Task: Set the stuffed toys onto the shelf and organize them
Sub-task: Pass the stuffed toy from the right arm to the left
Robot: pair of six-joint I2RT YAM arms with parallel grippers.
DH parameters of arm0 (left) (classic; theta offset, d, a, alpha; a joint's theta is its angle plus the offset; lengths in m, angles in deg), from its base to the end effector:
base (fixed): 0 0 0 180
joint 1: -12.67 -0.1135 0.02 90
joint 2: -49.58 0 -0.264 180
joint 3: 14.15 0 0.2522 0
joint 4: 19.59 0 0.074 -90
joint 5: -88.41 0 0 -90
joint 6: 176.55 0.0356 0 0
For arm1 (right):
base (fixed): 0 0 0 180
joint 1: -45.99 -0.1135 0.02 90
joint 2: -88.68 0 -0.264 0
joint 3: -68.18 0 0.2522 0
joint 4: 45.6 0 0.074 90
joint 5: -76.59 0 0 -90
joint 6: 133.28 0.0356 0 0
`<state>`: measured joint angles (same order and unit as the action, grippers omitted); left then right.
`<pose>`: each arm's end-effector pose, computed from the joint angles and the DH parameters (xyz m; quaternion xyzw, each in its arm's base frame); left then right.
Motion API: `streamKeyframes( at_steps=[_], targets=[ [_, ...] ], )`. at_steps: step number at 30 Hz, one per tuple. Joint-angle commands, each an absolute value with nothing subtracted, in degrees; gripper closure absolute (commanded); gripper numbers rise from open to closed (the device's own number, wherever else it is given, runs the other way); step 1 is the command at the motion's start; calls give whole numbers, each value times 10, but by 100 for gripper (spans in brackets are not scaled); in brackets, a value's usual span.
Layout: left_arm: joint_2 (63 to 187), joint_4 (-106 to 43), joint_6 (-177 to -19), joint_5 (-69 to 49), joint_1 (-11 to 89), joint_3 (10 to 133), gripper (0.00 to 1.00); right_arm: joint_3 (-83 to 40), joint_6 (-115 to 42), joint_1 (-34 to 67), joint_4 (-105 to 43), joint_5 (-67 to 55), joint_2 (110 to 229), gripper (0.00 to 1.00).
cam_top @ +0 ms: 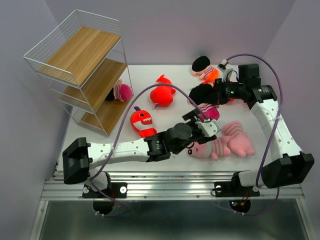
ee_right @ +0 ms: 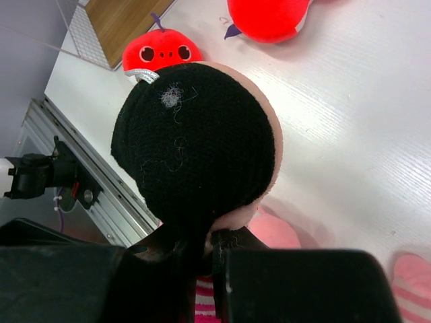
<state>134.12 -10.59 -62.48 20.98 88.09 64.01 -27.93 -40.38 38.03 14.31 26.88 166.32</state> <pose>0.1019 -0.3375 0.3532 0.4255 0.5457 -0.1854 0.6977 0.2727 0.0614 0.3843 -0.1793 0.8487 0.3491 0.3546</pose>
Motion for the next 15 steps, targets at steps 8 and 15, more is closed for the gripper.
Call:
streamKeyframes(
  at_steps=[8, 15],
  targets=[
    [1387, -68, -550, 230, 883, 699, 15, -309, -398, 367, 145, 281, 1663, 100],
    [1422, -71, -509, 250, 883, 724, 18, -301, -406, 356, 147, 273, 1655, 99]
  ],
)
